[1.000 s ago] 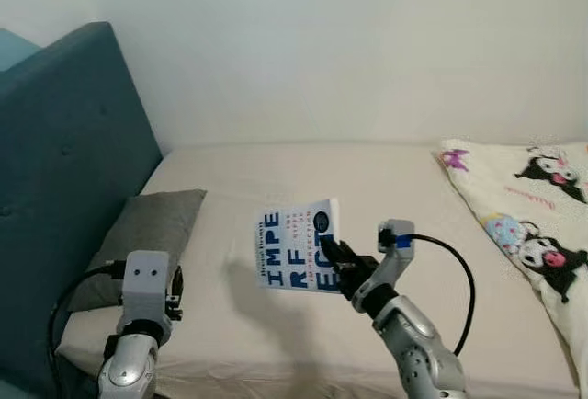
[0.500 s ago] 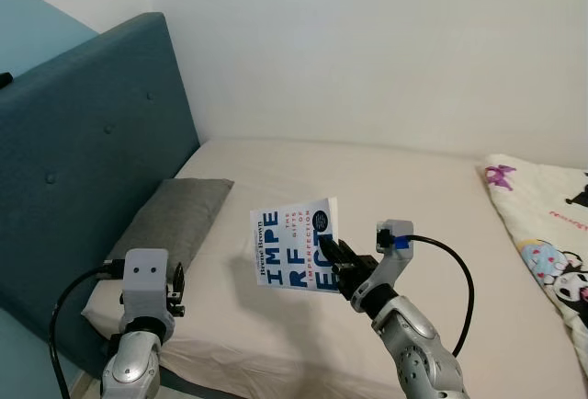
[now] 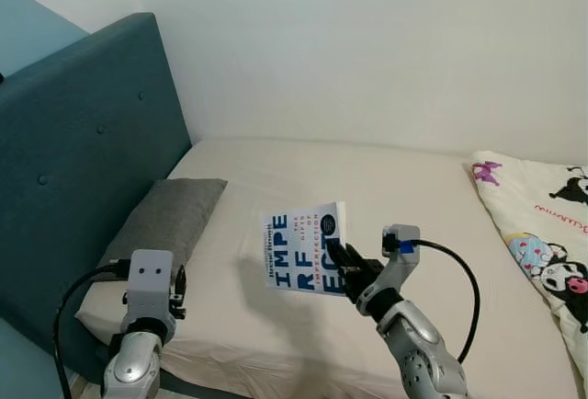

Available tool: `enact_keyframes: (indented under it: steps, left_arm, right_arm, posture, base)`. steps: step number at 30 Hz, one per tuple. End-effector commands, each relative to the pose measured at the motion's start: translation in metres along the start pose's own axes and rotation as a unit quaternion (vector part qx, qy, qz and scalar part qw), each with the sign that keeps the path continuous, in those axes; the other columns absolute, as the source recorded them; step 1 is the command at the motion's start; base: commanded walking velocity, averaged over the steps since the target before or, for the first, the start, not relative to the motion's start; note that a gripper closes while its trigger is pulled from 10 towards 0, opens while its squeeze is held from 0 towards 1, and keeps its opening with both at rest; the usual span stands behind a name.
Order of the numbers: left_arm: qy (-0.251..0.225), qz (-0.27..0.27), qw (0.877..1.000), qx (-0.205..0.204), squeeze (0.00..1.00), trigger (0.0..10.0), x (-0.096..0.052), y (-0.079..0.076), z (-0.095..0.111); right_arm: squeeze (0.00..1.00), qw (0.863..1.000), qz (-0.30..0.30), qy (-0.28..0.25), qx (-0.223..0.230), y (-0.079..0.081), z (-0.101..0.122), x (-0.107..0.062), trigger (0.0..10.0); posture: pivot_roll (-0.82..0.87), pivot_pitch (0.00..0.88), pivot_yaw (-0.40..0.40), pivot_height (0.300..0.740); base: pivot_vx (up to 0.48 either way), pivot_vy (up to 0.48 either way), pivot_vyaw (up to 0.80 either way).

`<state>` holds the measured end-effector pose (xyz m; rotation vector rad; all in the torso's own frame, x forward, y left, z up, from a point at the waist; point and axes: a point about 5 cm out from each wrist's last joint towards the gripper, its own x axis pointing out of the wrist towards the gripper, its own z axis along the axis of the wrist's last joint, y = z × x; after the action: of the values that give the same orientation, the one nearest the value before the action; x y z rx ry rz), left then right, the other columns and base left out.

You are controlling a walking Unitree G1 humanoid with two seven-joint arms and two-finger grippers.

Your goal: Clean up the room

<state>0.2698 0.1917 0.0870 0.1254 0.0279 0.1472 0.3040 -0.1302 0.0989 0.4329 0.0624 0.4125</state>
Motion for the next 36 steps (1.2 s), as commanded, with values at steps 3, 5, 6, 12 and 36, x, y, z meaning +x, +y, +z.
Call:
enact_keyframes:
  steps: [3, 5, 6, 12, 36]
  left_arm:
    - [0.003, -0.006, 1.000, -0.001, 0.00, 10.0, 0.0010, -0.0007, -0.0025]
    - [0.003, -0.007, 1.000, -0.001, 0.00, 10.0, 0.0014, -0.0006, -0.0023]
    - [0.003, -0.007, 1.000, -0.002, 0.00, 10.0, 0.0016, -0.0006, -0.0022]
    - [0.003, -0.009, 1.000, -0.003, 0.00, 10.0, 0.0012, 0.0017, -0.0025]
    - [0.004, -0.013, 1.000, -0.006, 0.00, 10.0, 0.0016, 0.0003, -0.0027]
  right_arm:
    - [0.00, 1.000, 0.004, -0.022, -0.008, 0.0024, 0.0071, 0.0038, 10.0]
    - [0.00, 1.000, 0.004, -0.022, -0.008, 0.0027, 0.0069, 0.0038, 10.0]
    - [0.00, 1.000, 0.003, -0.023, -0.008, 0.0029, 0.0067, 0.0038, 10.0]
    - [0.00, 1.000, 0.003, -0.025, -0.007, 0.0032, 0.0059, 0.0030, 10.0]
    - [0.00, 1.000, 0.005, -0.027, -0.003, 0.0023, 0.0061, 0.0029, 10.0]
  posture:
    - [0.02, 0.099, 0.025, 0.710]
    - [0.02, 0.099, 0.026, 0.710]
    - [0.02, 0.099, 0.026, 0.710]
    - [0.02, 0.103, 0.026, 0.710]
    - [0.02, 0.108, 0.027, 0.710]
  base:
    - [0.000, 0.000, 0.00]
    - [0.000, 0.000, 0.00]
    - [0.000, 0.000, 0.00]
    - [0.000, 0.000, 0.00]
    - [0.000, 0.264, 0.00]
